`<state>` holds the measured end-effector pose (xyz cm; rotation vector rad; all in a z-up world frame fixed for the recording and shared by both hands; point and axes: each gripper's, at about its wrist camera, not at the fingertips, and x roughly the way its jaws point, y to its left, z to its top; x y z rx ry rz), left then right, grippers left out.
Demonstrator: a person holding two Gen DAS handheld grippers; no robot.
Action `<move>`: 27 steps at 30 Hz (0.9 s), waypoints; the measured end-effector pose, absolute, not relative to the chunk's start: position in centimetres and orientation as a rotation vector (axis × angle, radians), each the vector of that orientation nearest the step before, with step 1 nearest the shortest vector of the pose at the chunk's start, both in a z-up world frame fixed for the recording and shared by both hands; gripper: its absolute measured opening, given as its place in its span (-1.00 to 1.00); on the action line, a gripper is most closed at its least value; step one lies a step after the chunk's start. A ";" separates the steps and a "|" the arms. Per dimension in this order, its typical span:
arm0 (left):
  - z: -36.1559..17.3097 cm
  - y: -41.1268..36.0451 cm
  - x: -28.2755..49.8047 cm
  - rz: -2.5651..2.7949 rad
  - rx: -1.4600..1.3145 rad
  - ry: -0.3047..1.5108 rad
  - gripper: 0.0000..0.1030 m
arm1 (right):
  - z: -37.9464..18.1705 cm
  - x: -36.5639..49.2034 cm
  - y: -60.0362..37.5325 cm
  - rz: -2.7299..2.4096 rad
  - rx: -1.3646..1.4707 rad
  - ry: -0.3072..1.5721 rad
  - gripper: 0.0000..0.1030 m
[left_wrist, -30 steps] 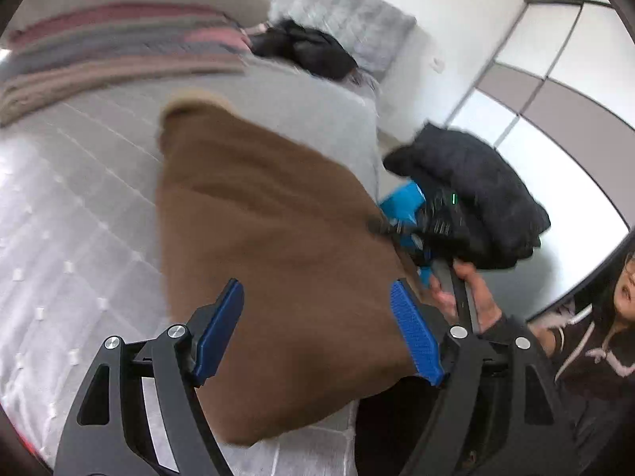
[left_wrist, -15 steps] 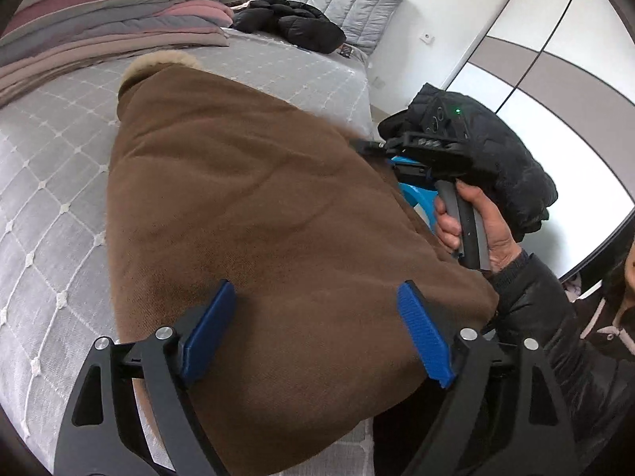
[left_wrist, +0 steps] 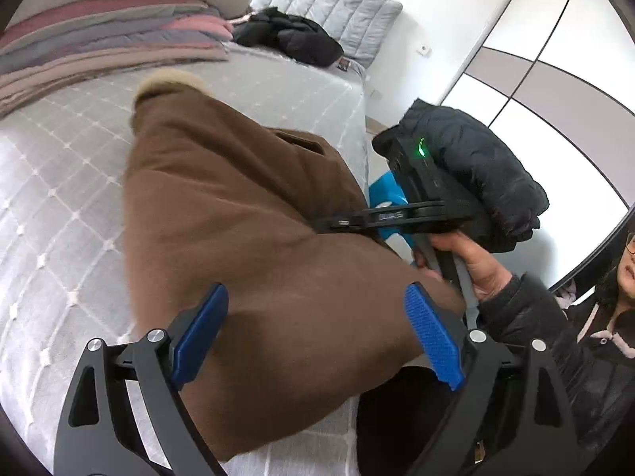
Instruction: Fold large clothes
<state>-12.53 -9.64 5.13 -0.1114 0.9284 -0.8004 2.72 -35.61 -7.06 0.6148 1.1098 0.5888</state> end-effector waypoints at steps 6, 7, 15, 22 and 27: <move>6.0 -5.7 -12.4 -0.736 -0.156 0.905 0.67 | 1.0 -4.4 -33.9 0.699 0.503 0.960 0.14; 5.9 -4.8 -12.2 -0.721 -0.187 0.908 0.67 | 1.9 -6.4 -33.2 0.773 0.500 0.956 0.24; 4.4 -1.8 -12.1 -0.664 -0.269 0.949 0.67 | -5.4 -12.5 -32.1 0.575 0.334 1.209 0.24; 2.6 0.4 -9.1 -0.658 -0.352 1.024 0.67 | -2.4 -13.0 -41.0 0.419 0.647 0.964 0.70; -1.6 0.3 -4.8 -0.684 -0.523 1.126 0.67 | -6.3 -9.4 -42.9 0.339 0.785 1.038 0.71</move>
